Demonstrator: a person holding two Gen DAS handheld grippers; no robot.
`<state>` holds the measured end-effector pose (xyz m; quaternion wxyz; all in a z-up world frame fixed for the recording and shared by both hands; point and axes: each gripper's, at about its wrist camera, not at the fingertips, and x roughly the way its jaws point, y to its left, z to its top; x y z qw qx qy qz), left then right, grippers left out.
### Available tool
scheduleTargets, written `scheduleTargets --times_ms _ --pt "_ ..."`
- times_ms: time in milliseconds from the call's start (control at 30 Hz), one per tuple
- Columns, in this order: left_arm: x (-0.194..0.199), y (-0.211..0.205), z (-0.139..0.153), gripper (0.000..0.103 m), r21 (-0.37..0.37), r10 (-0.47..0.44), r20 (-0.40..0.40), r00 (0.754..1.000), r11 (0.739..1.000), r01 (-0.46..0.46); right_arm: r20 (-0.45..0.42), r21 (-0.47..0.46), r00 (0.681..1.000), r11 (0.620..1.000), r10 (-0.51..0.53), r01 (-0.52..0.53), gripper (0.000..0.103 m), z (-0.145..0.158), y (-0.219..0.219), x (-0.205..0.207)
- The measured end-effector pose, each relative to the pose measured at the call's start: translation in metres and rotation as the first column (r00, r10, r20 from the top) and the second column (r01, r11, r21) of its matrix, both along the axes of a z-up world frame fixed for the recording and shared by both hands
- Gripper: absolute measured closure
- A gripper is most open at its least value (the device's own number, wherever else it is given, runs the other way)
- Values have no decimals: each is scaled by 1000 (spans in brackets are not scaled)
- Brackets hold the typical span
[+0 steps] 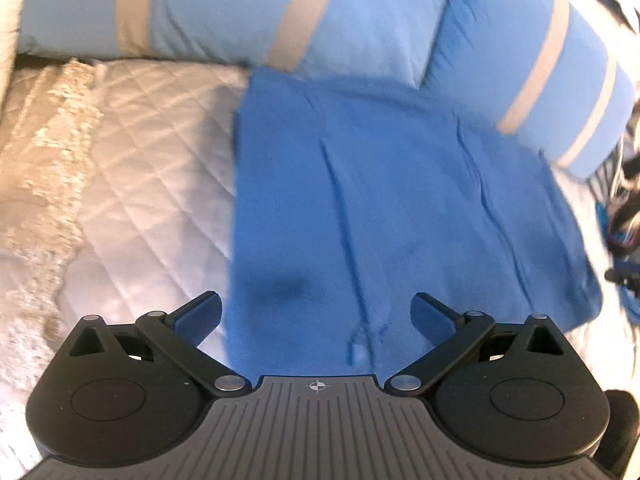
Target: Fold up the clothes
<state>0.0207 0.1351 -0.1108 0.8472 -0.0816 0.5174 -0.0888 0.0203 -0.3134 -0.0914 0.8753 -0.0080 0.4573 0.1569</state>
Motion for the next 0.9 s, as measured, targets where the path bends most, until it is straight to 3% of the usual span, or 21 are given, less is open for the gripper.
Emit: scheduleTargets --times_ms 267,500,900 --pt "2 72 52 0 -76 92 83 992 993 -86 15 54 1000 999 -2 1 1 30 -72 6" --pt "-5 116 101 0 -128 120 147 982 987 -102 68 148 996 988 -57 47 1 66 -141 6" --pt "-16 156 149 0 -280 220 235 947 948 -151 156 213 982 974 -108 73 1 122 -221 -9"
